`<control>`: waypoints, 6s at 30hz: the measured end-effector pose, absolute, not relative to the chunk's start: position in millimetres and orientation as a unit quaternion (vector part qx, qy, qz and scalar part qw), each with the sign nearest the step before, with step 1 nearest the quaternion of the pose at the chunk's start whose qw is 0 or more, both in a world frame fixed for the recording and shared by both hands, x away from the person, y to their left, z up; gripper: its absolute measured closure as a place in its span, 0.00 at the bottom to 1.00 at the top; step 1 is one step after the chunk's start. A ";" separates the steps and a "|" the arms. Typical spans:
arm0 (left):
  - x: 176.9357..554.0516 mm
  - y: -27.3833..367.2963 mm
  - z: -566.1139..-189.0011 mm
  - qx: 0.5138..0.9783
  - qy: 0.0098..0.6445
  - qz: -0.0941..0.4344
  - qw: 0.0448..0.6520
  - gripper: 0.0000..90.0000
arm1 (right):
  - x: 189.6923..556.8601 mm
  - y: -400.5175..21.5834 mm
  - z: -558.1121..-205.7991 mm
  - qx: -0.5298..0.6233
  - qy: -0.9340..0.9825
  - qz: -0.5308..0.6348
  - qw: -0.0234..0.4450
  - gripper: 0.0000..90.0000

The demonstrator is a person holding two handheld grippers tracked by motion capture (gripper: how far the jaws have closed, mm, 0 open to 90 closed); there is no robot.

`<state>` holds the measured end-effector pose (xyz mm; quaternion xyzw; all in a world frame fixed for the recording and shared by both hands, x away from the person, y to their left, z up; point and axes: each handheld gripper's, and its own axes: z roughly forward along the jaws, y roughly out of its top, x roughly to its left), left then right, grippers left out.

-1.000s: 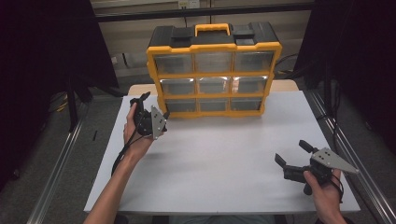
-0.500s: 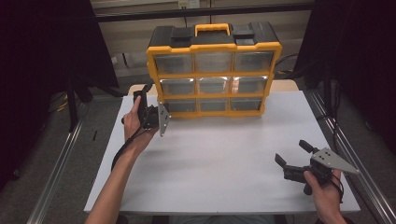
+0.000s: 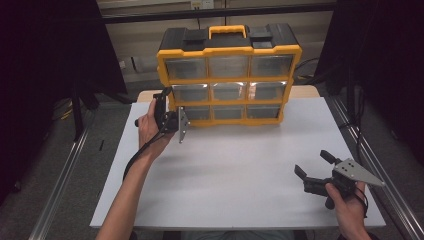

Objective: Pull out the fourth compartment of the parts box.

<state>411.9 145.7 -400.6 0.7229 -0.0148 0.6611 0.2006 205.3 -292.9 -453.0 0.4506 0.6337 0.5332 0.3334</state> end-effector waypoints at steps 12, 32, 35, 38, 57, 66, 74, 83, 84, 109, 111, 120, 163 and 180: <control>423.0 142.2 -402.6 0.706 -0.053 0.687 0.163 0.29 | 205.1 -293.0 -452.8 0.449 0.634 0.533 0.336 0.00; 439.5 139.5 -403.5 0.718 -0.082 0.676 0.141 0.64 | 204.3 -293.4 -452.5 0.447 0.634 0.533 0.338 0.00; 439.8 139.6 -402.7 0.716 -0.085 0.680 0.133 0.67 | 203.9 -293.2 -452.5 0.448 0.633 0.534 0.337 0.00; 439.4 138.9 -402.8 0.712 -0.091 0.685 0.125 0.68 | 204.4 -293.2 -452.8 0.448 0.634 0.535 0.335 0.00; 440.0 141.7 -397.9 0.709 -0.084 0.686 0.141 0.86 | 204.8 -293.1 -453.3 0.448 0.636 0.533 0.332 0.00; 438.8 139.2 -400.6 0.695 -0.079 0.702 0.134 0.87 | 203.8 -294.2 -452.8 0.453 0.633 0.533 0.330 0.00; 436.0 138.8 -400.4 0.694 -0.069 0.704 0.132 0.87 | 203.8 -293.8 -452.9 0.449 0.635 0.533 0.333 0.00; 431.0 138.8 -401.7 0.698 -0.058 0.700 0.140 0.87 | 203.5 -293.6 -452.5 0.444 0.636 0.537 0.331 0.00; 431.1 139.0 -401.8 0.693 -0.065 0.704 0.140 0.87 | 203.5 -293.6 -452.5 0.444 0.636 0.537 0.331 0.00; 424.5 139.5 -401.4 0.694 -0.076 0.703 0.138 0.89 | 203.5 -292.7 -452.2 0.444 0.636 0.538 0.331 0.00; 424.0 139.6 -401.2 0.694 -0.076 0.702 0.138 0.88 | 203.4 -292.4 -452.1 0.444 0.636 0.538 0.330 0.00; 421.4 139.4 -402.4 0.694 -0.072 0.702 0.143 0.89 | 202.9 -292.6 -452.0 0.443 0.637 0.538 0.329 0.00; 405.0 138.5 -400.7 0.688 -0.091 0.711 0.117 0.90 | 202.1 -292.9 -451.3 0.439 0.637 0.540 0.330 0.00; 400.0 139.8 -400.7 0.692 -0.089 0.706 0.121 0.90 | 203.0 -292.9 -451.4 0.438 0.640 0.537 0.333 0.00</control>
